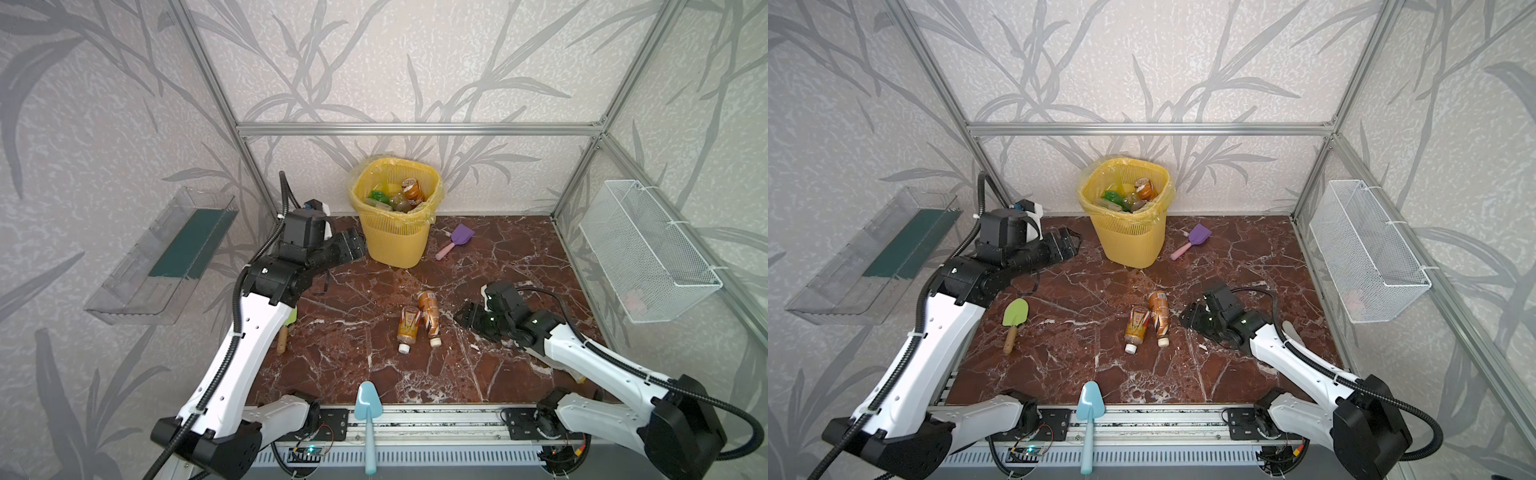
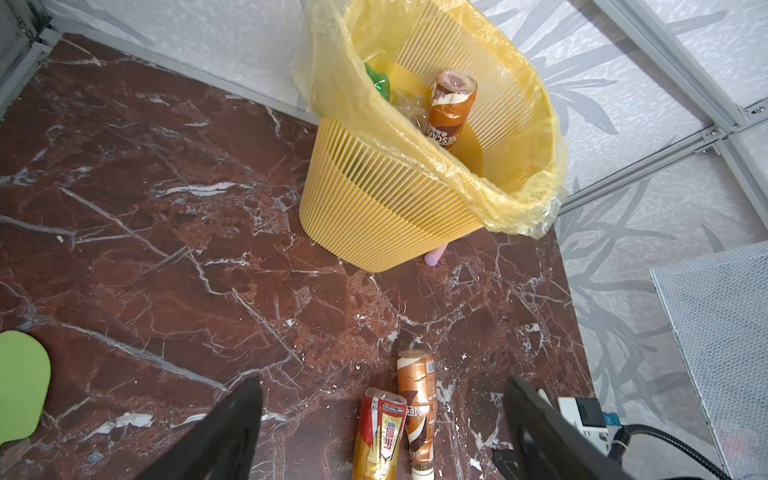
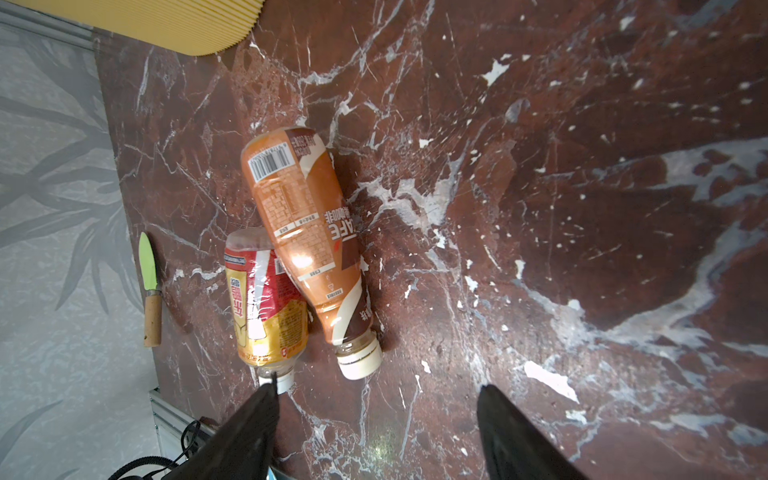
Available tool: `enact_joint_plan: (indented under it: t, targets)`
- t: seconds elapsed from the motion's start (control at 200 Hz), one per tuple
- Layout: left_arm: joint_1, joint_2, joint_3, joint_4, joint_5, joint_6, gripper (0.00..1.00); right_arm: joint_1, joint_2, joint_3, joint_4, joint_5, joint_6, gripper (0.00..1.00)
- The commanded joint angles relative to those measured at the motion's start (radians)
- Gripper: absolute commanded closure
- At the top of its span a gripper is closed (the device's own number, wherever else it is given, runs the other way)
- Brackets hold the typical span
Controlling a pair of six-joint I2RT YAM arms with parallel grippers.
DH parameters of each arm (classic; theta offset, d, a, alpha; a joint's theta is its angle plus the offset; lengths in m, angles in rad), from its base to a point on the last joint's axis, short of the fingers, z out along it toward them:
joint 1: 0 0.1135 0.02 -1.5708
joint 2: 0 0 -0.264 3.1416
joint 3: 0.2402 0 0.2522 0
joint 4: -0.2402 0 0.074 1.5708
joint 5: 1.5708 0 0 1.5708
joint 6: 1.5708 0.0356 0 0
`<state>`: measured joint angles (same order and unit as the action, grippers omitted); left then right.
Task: Throw the plastic bottles in the bin
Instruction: 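Return the left gripper toward the bottle pile, then lower the right gripper onto the brown coffee bottle and close it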
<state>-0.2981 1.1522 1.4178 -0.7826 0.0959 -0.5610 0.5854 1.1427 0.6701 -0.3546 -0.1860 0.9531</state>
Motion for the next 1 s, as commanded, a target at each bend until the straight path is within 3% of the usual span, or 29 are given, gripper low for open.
enact_joint_plan:
  t: [0.0,0.51,0.995]
  targets:
    - [0.006,-0.038,-0.09,0.037,-0.009,-0.014,0.1,0.013,0.035,0.022,0.041,-0.008,-0.004,0.24]
    - [0.013,-0.188,-0.407,0.097,0.067,-0.093,0.12,0.096,0.261,0.189,0.077,0.052,-0.067,0.2]
    - [0.013,-0.266,-0.534,0.095,0.098,-0.131,0.13,0.098,0.471,0.374,0.014,0.066,-0.175,0.16]
